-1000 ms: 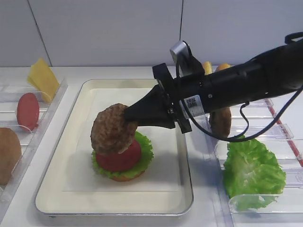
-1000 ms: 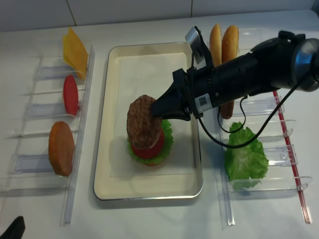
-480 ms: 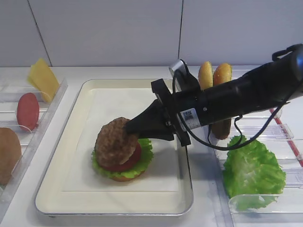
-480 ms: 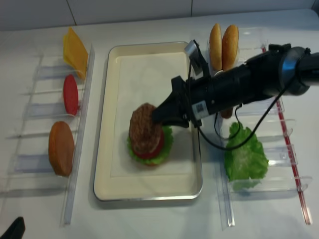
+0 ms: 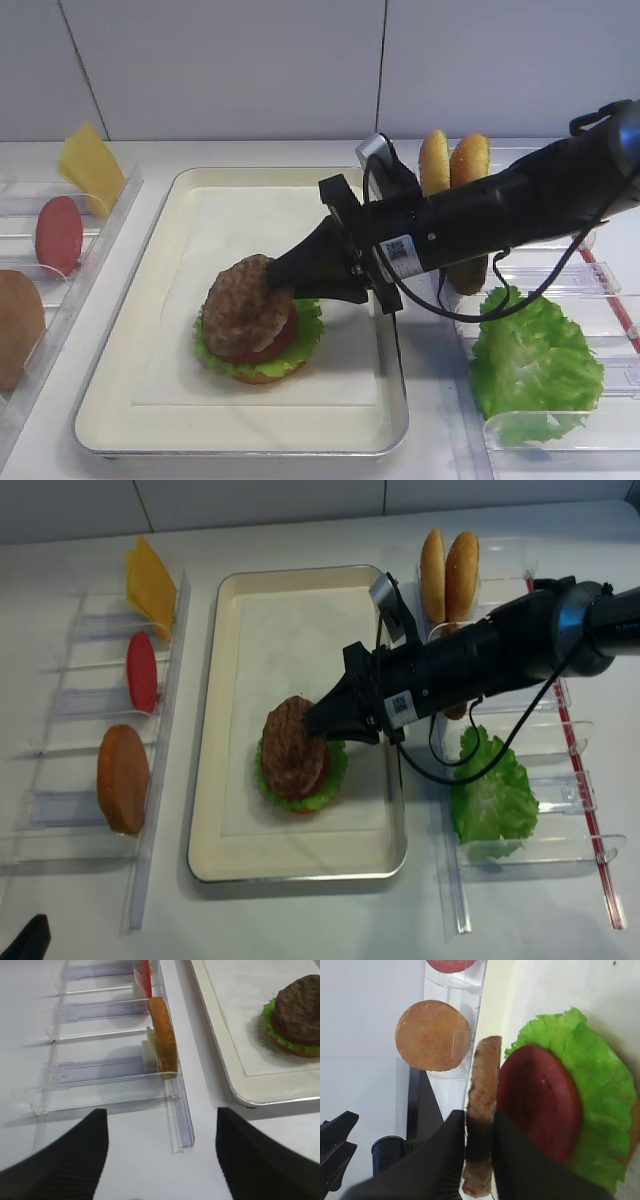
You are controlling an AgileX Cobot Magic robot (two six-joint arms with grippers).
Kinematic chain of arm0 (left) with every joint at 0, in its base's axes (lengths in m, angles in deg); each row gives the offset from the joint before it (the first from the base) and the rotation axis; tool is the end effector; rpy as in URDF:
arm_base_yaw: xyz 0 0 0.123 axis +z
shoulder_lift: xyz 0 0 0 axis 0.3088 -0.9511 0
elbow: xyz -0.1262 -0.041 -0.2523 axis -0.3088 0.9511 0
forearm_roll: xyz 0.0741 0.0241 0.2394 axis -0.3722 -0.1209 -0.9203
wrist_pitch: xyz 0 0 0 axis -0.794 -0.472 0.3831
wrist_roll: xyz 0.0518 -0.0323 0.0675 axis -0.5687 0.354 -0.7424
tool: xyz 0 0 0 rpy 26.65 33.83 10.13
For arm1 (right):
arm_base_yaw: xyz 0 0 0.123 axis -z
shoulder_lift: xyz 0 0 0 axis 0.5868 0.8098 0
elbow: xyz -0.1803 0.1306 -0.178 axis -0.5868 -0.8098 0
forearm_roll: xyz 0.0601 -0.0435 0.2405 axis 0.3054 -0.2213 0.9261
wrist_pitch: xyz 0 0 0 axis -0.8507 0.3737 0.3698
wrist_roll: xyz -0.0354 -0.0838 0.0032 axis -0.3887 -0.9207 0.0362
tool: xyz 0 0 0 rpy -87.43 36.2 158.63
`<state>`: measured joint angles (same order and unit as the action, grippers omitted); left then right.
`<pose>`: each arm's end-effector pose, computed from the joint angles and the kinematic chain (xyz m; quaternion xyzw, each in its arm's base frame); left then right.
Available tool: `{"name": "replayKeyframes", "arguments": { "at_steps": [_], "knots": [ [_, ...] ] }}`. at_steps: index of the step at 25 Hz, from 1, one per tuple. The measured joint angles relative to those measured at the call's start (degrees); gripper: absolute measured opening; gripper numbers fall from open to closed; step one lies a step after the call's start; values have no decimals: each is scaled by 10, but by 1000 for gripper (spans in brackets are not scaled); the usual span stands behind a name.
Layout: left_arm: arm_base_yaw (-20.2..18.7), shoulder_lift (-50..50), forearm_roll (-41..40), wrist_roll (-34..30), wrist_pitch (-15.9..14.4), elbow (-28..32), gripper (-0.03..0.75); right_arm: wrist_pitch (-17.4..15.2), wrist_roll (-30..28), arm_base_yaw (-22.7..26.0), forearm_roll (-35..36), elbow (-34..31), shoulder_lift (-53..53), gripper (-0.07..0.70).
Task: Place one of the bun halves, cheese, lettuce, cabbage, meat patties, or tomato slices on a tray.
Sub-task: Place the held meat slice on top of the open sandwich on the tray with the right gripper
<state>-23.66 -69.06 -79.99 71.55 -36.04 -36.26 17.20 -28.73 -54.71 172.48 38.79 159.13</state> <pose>-0.0117 0.0038 0.2656 0.0199 0.8803 -0.0202 0.4736 0.2967 0.1886 0.1572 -0.0763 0.7982 0.5956 0.0486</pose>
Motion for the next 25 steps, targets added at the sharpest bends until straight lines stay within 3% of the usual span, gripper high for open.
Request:
{"name": "replayKeyframes", "arguments": {
  "at_steps": [6,14,20,25],
  "knots": [
    [0,0,0,0,0,0,422,0,-1,0,0,0,0,327],
    [0,0,0,0,0,0,422,-4,-5,0,-20,0,0,372],
    [0,0,0,0,0,0,422,-6,-6,1,-23,1,0,486],
    [0,0,0,0,0,0,422,-4,-4,1,-32,4,0,507]
  ]
}}
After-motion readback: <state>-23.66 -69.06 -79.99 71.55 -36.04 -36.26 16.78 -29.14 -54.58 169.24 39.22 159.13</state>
